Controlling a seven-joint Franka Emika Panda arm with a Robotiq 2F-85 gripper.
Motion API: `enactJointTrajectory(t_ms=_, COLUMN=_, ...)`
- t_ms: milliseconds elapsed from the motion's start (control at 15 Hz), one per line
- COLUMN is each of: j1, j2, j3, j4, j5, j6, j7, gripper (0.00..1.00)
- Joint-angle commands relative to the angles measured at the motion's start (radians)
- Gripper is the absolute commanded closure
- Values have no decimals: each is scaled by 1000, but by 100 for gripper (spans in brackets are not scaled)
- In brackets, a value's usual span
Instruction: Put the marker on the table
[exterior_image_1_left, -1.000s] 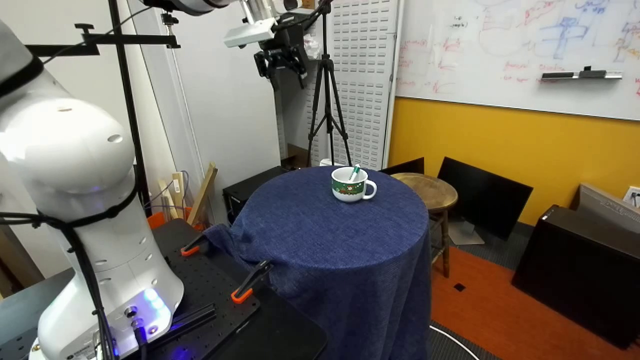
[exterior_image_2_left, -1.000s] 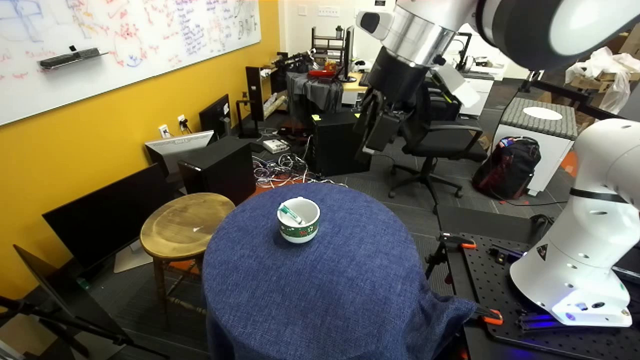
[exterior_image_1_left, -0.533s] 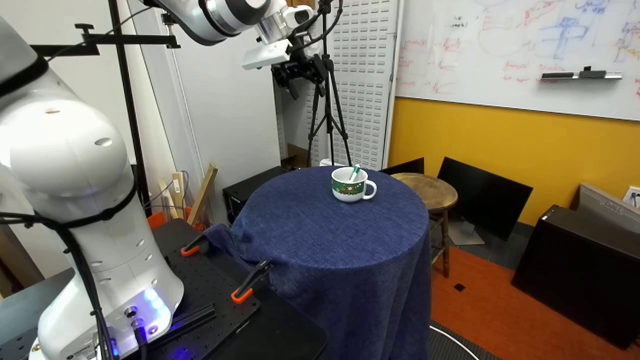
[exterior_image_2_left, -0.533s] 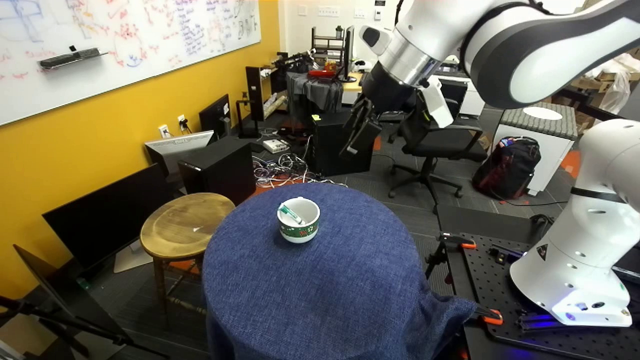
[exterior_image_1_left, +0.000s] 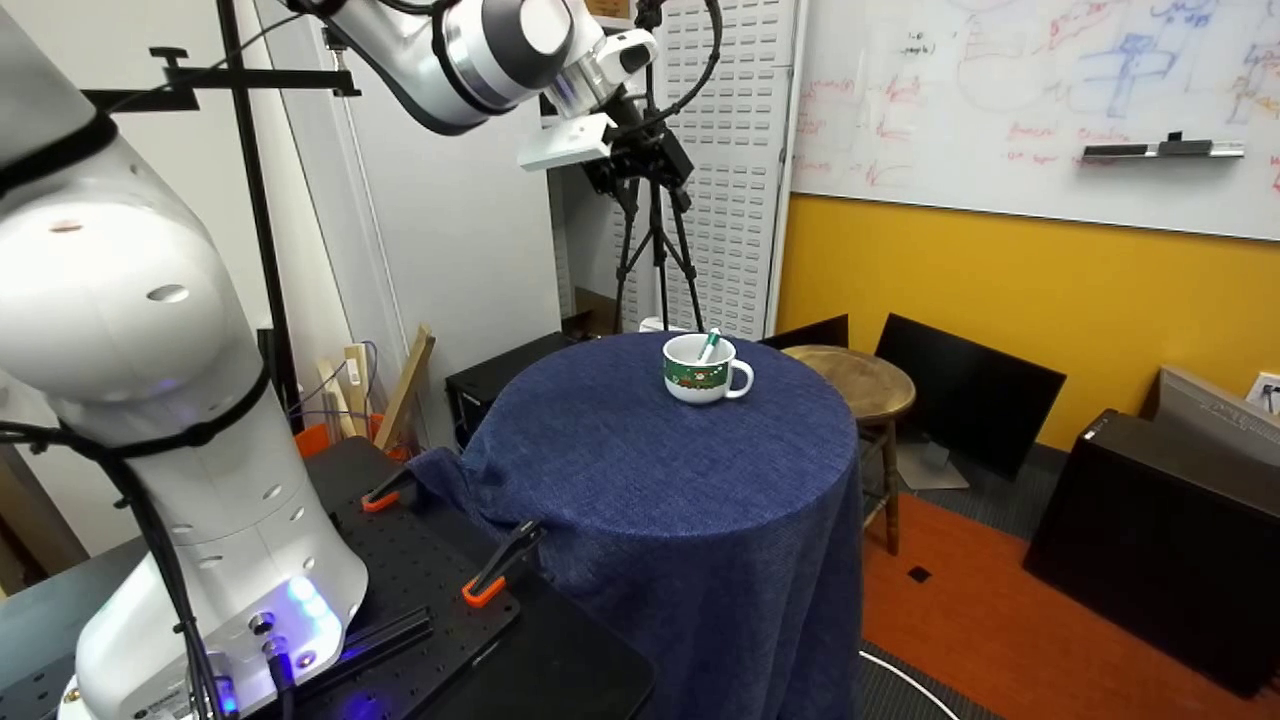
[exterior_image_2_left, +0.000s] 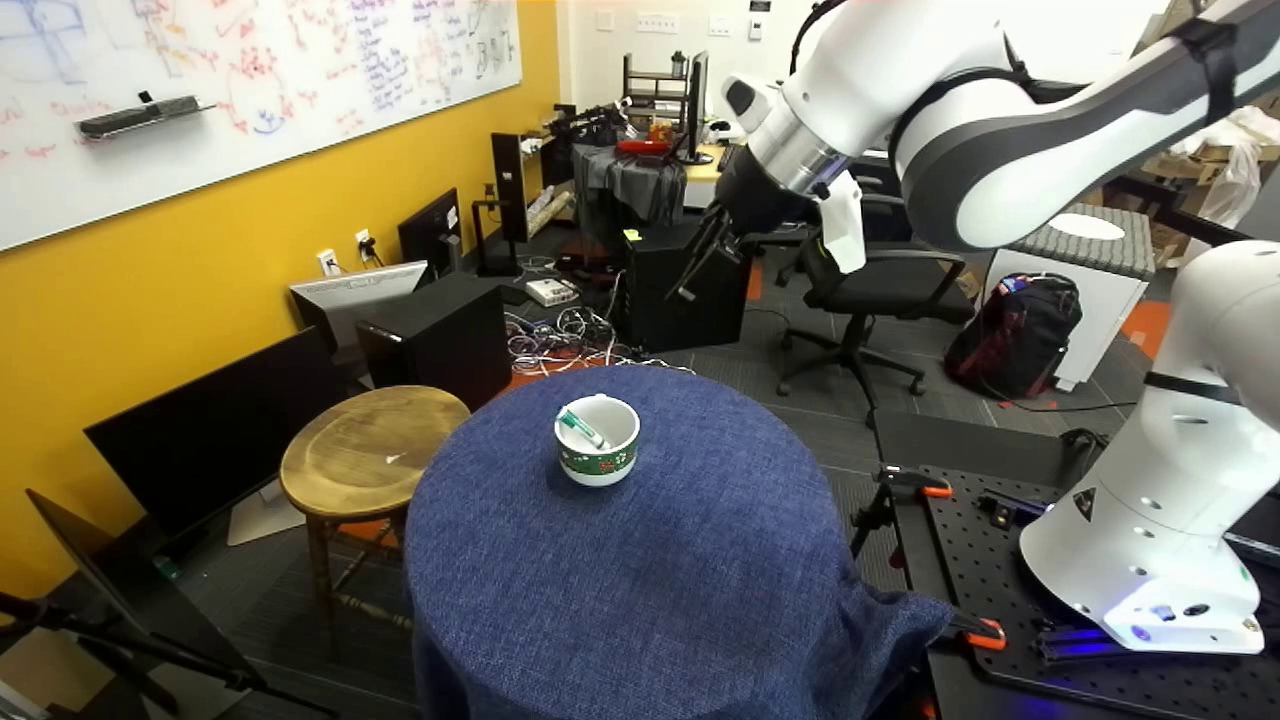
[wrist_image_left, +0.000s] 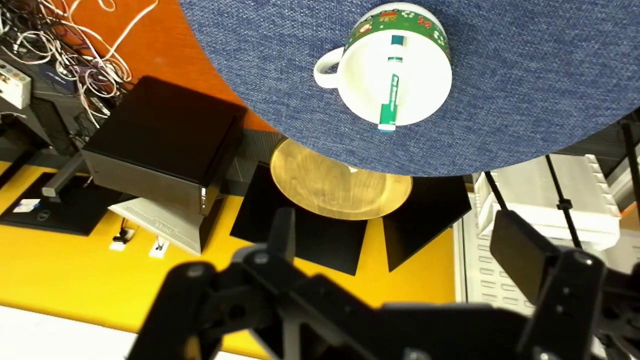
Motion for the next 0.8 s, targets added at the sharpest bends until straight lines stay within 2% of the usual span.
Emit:
enactJointTrajectory(t_ms=0, j1=3, j2=68, j3=-32, j4=11, j5=29, j6=74, j7=-23, gripper=0)
enactJointTrajectory(t_ms=133, j1=47, j2=106, j3=-80, j4=16, j5=98, j6=93, j7=-80, gripper=0)
enactJointTrajectory(t_ms=400, j1=173, j2=155, j3=-193, j4=29, j5=318, j6=87, j7=-289, gripper=0)
enactJointTrajectory(t_ms=733, j1=236, j2=183, j3=-267, j4=58, j5=489, j6=58, j7=-448, gripper=0)
